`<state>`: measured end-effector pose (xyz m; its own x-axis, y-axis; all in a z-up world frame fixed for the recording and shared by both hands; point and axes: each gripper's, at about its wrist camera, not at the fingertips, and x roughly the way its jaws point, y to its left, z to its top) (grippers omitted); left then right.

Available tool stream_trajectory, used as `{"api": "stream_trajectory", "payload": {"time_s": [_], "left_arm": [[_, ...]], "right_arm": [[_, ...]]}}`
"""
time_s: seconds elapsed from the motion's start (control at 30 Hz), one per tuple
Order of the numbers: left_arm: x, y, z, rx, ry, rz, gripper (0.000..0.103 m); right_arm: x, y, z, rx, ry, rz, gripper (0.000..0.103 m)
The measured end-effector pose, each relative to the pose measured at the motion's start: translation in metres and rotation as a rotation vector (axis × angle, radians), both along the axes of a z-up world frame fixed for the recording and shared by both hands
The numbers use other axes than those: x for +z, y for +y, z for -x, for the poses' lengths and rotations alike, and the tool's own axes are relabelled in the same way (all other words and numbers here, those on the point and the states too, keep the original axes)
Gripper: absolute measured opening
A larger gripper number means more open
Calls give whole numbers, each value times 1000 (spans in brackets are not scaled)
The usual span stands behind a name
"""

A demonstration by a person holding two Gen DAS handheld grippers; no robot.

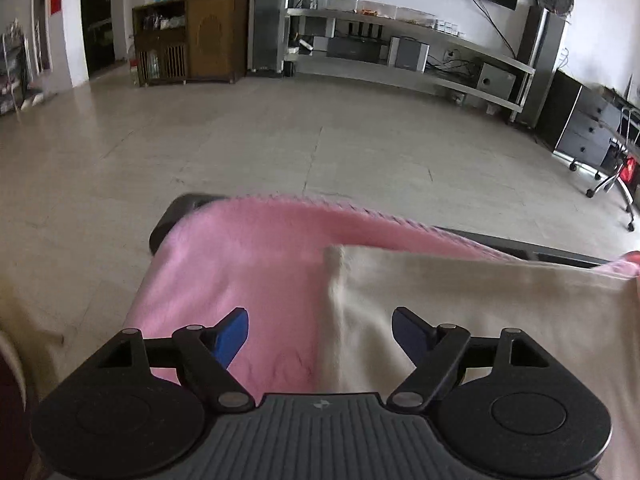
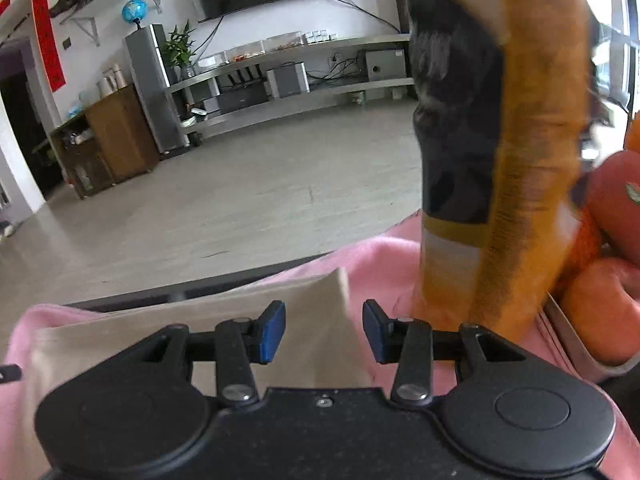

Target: Fold clothes

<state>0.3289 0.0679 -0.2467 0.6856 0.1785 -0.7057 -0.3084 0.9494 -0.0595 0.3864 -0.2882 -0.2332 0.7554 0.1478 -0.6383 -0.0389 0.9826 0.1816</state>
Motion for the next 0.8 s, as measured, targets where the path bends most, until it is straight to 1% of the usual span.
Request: {"api": "stream_trajectory", "payload": {"time_s": [0.07, 0.1, 0.13, 0.17, 0.23, 0.27, 0.3, 0.33, 0.37, 0.4, 0.5, 0.6, 0.67, 0.73, 0.8], "left_arm": [[-6, 1, -11, -27, 2, -30, 75], [-9, 2, -15, -47, 6, -32, 73], [-13, 2, -19, -65, 10, -33, 69], [-16, 3, -22, -78, 14, -26, 67], [-24, 4, -27, -81, 15, -7, 62], [-23, 3, -26, -79, 0, -4, 55], [-23, 3, -25, -76, -15, -2, 38], [-22, 2, -24, -74, -29, 1, 14], [-21, 1, -23, -71, -45, 2, 6], [-15, -1, -18, -64, -63, -5, 1], [6, -8, 2, -50, -121, -33, 1], [38, -21, 32, -48, -178, -77, 2], [64, -31, 59, -40, -218, -99, 2], [88, -39, 86, -35, -253, -105, 2], [107, -47, 118, -26, -272, -114, 2]], "right_arm": [[-9, 1, -10, -22, 9, 6, 42], [-14, 2, -15, -33, 18, 13, 41], [-19, 4, -19, -39, 35, 24, 34], [-23, 6, -22, -39, 53, 25, 32], [-31, 11, -26, -18, 76, 13, 31], [-33, 13, -27, -11, 79, 11, 30], [-35, 14, -27, -12, 74, 12, 30], [-36, 15, -27, -12, 70, 14, 24], [-36, 15, -26, -11, 62, 13, 3], [-33, 14, -23, -7, 49, 10, 3], [-13, 10, -9, 16, -28, 17, 3], [21, 0, 21, 35, -83, -6, 3], [47, -12, 47, 42, -105, -28, 3], [72, -25, 73, 48, -126, -51, 3], [94, -43, 101, 45, -133, -83, 3]]}}
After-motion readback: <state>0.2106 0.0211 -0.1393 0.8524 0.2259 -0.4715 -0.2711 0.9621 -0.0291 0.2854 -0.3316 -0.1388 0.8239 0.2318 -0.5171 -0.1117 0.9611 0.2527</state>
